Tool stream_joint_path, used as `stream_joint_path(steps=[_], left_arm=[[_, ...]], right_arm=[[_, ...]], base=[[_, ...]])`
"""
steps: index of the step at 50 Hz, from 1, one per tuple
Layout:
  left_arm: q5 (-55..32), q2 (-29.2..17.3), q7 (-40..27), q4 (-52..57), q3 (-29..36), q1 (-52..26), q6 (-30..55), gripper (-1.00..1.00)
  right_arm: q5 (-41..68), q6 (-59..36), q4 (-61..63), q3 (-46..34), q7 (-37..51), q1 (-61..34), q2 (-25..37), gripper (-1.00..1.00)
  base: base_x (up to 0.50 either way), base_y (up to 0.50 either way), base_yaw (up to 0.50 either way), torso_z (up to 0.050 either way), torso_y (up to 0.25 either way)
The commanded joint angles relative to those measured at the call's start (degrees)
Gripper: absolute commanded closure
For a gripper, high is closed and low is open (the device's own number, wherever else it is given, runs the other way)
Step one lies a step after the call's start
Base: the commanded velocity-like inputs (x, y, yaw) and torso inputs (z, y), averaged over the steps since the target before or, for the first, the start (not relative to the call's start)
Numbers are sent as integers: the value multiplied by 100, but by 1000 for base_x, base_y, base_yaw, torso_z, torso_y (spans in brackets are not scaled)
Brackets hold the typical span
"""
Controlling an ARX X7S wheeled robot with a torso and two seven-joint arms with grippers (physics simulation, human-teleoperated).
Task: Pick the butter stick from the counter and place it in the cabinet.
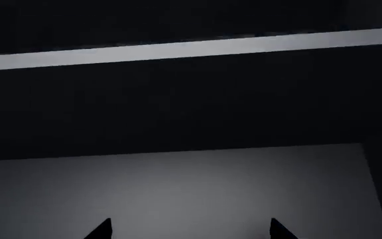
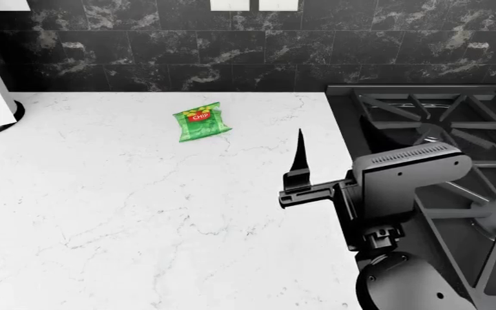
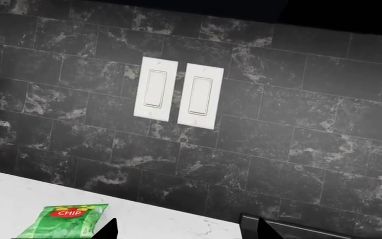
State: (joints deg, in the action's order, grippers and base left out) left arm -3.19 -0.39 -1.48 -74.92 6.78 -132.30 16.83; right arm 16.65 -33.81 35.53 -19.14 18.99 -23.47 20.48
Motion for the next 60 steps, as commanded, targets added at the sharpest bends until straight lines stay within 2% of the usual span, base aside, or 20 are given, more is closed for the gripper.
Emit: stream_joint_path(steps=[1, 24, 60], left_arm=[[22, -21, 47, -3, -45, -122, -229, -100], [-84, -90, 256, 151, -154, -240, -211, -100], [-805, -505, 136, 5099, -181, 1228, 2761, -100]], right_arm=[[6, 59, -49, -23, 4, 12, 1, -100], [18, 61, -93, -95, 40, -31, -15, -100], [56, -77, -70, -180, 96, -157, 17, -100]], base=[[0, 0, 0, 0, 0], [0, 0, 0, 0, 0], [0, 0, 0, 0, 0]])
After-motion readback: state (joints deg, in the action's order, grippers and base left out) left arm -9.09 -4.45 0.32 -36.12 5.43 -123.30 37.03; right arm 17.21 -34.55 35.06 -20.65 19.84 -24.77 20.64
